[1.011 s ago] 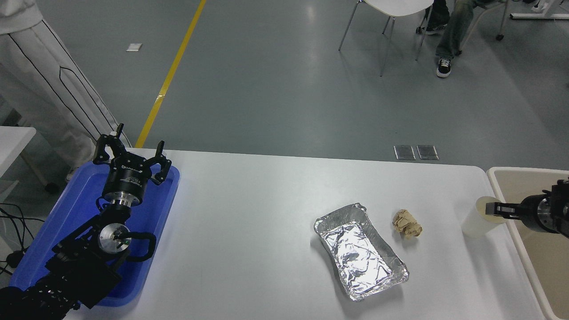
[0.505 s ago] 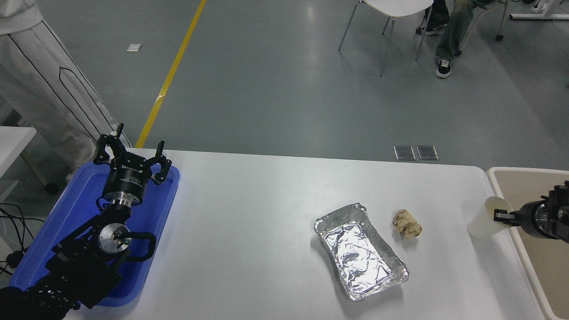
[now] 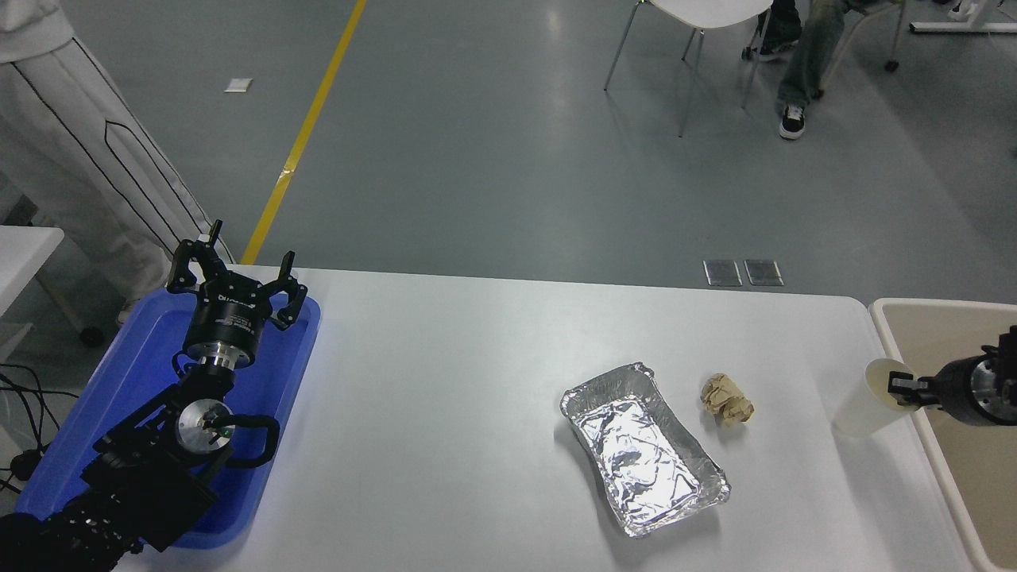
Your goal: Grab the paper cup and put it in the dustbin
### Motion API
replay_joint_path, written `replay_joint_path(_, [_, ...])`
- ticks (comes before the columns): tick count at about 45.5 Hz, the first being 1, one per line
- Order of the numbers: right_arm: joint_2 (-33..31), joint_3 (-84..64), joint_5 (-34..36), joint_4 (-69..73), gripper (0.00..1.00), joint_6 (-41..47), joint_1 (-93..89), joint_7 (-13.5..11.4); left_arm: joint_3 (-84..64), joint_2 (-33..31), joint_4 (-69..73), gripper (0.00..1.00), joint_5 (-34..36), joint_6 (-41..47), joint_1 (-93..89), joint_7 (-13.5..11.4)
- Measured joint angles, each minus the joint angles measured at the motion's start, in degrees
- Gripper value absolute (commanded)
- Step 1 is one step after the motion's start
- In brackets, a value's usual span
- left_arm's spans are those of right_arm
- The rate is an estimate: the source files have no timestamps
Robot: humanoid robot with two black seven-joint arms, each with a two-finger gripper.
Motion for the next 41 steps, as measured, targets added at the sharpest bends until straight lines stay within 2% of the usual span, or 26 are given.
replay_joint_path(12, [-2.34, -5.15, -1.38, 9.93, 0.00, 3.03, 11.31, 0.16, 0.00, 0.01, 0.00, 1.00, 0.00, 0.00, 0.00, 0.00])
replay_joint_path(20, [-3.09, -8.60, -1.71, 13.64, 0.00, 10.53, 20.07, 0.18, 0.00, 0.03, 0.00, 1.00, 0.01, 0.00, 0.00, 0.00])
replay_joint_path(29, [-3.62, -11.83, -1.89, 15.58, 0.00, 22.87, 30.38, 0.21, 0.00, 0.04, -0.01, 1.00, 0.00, 0.00, 0.02, 0.01])
replay_joint_path(41, [-3.84, -15.50, -1.99, 16.30, 0.00, 30.59, 40.37, 0.21, 0.02, 0.07, -0.01, 1.00, 0.01, 0.00, 0.02, 0.01])
